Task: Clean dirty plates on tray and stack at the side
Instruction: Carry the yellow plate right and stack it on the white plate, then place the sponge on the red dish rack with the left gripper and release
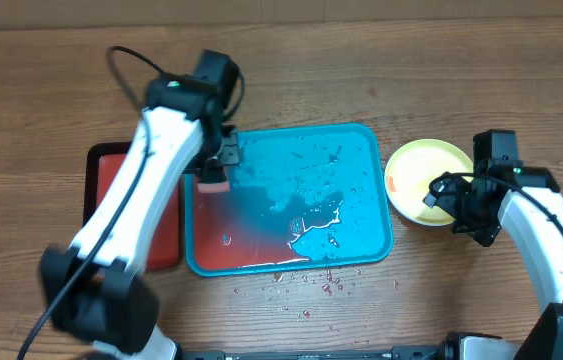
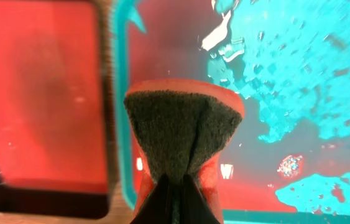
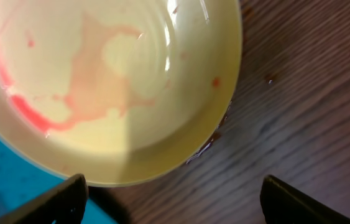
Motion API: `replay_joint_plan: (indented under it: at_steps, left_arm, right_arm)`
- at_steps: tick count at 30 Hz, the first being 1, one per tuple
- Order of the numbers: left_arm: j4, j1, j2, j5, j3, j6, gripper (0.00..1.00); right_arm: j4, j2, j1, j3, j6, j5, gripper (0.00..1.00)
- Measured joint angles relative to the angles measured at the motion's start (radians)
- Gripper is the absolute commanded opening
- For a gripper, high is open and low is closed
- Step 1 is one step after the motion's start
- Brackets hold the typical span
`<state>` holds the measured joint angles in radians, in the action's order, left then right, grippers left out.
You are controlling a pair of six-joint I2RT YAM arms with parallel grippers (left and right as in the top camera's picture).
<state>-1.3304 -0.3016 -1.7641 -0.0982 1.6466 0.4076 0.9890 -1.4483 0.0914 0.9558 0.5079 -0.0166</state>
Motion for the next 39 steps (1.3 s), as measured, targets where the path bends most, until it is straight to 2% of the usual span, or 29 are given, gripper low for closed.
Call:
replay_joint_plan:
  at_steps: [5, 9, 16, 19, 22, 26, 27, 28, 29, 30, 34, 36, 39]
  left_arm:
    - [-0.039, 0.024, 0.149, -0.079, 0.003, 0.0, 0.04]
    - [-0.025, 0.087, 0.19, -0.125, -0.058, 0.0, 0.04]
    - [0.227, 0.328, 0.173, -0.112, -0.341, 0.027, 0.04]
    - [0.373, 0.424, 0.169, -0.072, -0.445, 0.04, 0.09]
    - [0.5, 0.461, 0.167, -0.015, -0.513, 0.031, 0.11]
    - [0.537, 0.459, 0.167, 0.043, -0.54, -0.011, 0.34]
    - [0.539, 0.459, 0.167, 0.047, -0.541, -0.014, 0.47]
    - [0.539, 0.459, 0.167, 0.05, -0.541, -0.021, 0.66]
    - [0.539, 0.459, 0.167, 0.05, -0.541, -0.027, 0.76]
    - [0.538, 0.459, 0.167, 0.049, -0.541, -0.033, 0.8]
    - [0.475, 0.459, 0.167, 0.05, -0.526, -0.033, 0.8]
    - [0.395, 0.459, 0.167, 0.054, -0.482, -0.033, 0.79]
    - [0.235, 0.459, 0.167, 0.109, -0.346, -0.03, 0.78]
  right_arm:
    - [0.101, 0.003, -0.004, 0.137, -0.019, -0.08, 0.9]
    - [0.116, 0.006, -0.06, 0.222, -0.045, -0.129, 0.91]
    - [0.087, 0.006, -0.194, 0.224, -0.08, -0.144, 0.91]
    - [0.067, 0.006, -0.232, 0.224, -0.087, -0.143, 0.92]
    - [0.052, 0.006, -0.248, 0.224, -0.09, -0.144, 0.93]
    - [0.051, 0.006, -0.25, 0.224, -0.091, -0.143, 0.93]
    - [0.051, 0.006, -0.25, 0.224, -0.091, -0.144, 0.93]
    - [0.051, 0.006, -0.25, 0.224, -0.091, -0.143, 0.93]
    - [0.052, 0.006, -0.25, 0.224, -0.091, -0.143, 0.93]
    - [0.053, 0.006, -0.25, 0.224, -0.092, -0.143, 0.93]
    - [0.059, 0.006, -0.25, 0.224, -0.094, -0.143, 0.93]
    - [0.063, 0.006, -0.25, 0.224, -0.101, -0.143, 1.0]
    - [0.113, 0.007, -0.25, 0.237, -0.125, -0.142, 1.0]
